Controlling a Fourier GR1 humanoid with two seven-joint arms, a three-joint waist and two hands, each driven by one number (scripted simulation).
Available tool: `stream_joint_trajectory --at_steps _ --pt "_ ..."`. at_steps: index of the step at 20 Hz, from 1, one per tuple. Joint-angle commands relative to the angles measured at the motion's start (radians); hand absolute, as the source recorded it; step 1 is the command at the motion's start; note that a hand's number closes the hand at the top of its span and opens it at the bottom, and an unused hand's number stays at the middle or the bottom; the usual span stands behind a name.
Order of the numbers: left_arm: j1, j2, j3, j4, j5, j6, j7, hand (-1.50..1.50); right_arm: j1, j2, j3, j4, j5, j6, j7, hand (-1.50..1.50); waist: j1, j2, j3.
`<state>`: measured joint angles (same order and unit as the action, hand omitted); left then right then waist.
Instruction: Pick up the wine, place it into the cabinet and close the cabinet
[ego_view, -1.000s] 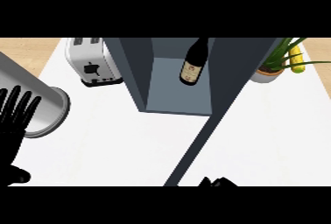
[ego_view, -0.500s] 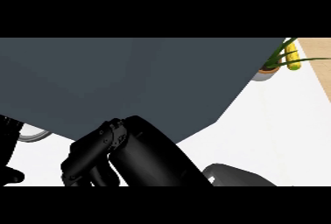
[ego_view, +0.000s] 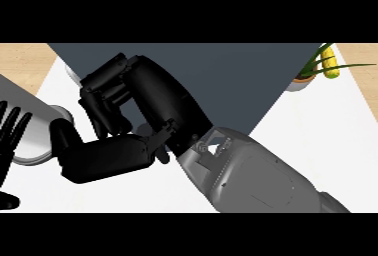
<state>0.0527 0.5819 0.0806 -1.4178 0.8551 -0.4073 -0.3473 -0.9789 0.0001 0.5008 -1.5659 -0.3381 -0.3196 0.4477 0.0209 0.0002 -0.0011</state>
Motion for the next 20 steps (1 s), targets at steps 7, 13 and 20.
stream_joint_trajectory --at_steps 7,13,20 --pt "-0.077 -0.040 0.037 0.083 -0.052 -0.025 -0.006 -1.50 0.099 -0.043 -0.115 0.217 -0.025 0.146 -0.171 1.50 -0.016 0.003 0.001" --pt "-0.052 -0.020 0.071 0.057 -0.019 -0.052 0.051 -1.50 0.049 -0.042 -0.163 0.296 0.011 0.191 -0.182 1.50 -0.011 0.002 0.001" --pt "-0.067 -0.054 0.050 0.073 -0.067 -0.049 0.016 -1.50 -0.012 -0.107 -0.255 0.406 -0.010 0.274 -0.256 1.50 -0.005 0.009 0.000"
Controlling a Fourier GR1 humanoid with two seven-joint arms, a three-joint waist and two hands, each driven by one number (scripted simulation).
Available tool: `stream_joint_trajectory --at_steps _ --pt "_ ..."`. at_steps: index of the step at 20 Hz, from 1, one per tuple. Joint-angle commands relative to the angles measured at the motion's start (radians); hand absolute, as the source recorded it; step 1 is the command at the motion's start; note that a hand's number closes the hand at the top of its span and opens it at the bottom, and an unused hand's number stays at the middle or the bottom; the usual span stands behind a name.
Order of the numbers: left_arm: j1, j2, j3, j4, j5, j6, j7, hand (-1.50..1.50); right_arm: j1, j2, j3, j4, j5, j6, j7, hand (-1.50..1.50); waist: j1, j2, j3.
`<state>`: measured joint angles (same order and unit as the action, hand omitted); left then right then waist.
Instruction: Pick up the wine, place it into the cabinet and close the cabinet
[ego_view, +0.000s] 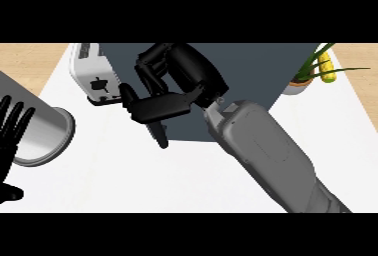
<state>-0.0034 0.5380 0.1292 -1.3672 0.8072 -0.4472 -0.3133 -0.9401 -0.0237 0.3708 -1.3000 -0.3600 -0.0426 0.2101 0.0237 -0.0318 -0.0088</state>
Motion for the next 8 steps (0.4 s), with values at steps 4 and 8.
stream_joint_trajectory --at_steps 4,8 --pt "-0.001 -0.010 0.004 -0.022 -0.007 -0.011 -0.011 -1.50 -0.007 -0.082 -0.102 0.164 0.044 -0.005 -0.071 1.50 -0.001 0.039 0.008" --pt "-0.006 0.006 -0.003 -0.034 0.013 -0.010 0.036 -1.50 0.007 -0.106 -0.108 0.172 0.041 0.027 -0.087 1.50 -0.001 0.040 0.009"
